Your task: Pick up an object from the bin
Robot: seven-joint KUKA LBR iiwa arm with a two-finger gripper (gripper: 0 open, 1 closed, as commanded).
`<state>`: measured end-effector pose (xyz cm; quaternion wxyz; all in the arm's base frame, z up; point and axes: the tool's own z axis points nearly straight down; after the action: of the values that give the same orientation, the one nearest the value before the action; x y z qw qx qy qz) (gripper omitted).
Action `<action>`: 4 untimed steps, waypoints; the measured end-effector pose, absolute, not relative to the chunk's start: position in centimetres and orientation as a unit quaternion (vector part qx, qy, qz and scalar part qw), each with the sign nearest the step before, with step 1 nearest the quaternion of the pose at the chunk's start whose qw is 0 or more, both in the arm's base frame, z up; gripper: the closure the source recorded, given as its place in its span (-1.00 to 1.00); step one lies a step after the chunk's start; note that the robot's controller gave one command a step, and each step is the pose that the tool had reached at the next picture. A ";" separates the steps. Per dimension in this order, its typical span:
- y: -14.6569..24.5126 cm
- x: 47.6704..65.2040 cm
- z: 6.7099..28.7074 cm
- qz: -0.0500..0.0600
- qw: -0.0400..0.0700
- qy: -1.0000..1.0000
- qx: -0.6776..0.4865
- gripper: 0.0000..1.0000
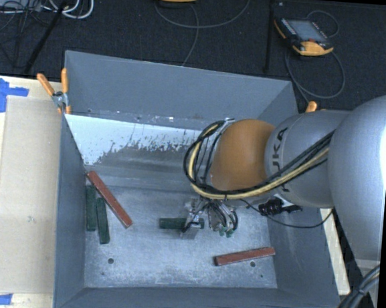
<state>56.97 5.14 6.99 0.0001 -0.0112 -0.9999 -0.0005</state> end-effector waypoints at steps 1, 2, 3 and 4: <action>3.8 56.0 19.8 -0.001 -0.004 -1.000 -0.026 1.00; 3.8 55.8 19.4 0.000 0.000 -1.000 -0.026 -1.00; 2.7 57.4 6.5 0.000 0.004 -0.998 -0.070 -1.00; 2.7 57.6 7.0 0.000 0.000 -0.998 -0.070 1.00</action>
Offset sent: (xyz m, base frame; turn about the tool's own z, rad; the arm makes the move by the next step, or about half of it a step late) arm -0.0117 -0.0143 0.1240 0.0317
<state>57.62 2.70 7.02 -0.0001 -0.0704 -0.9975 -0.0004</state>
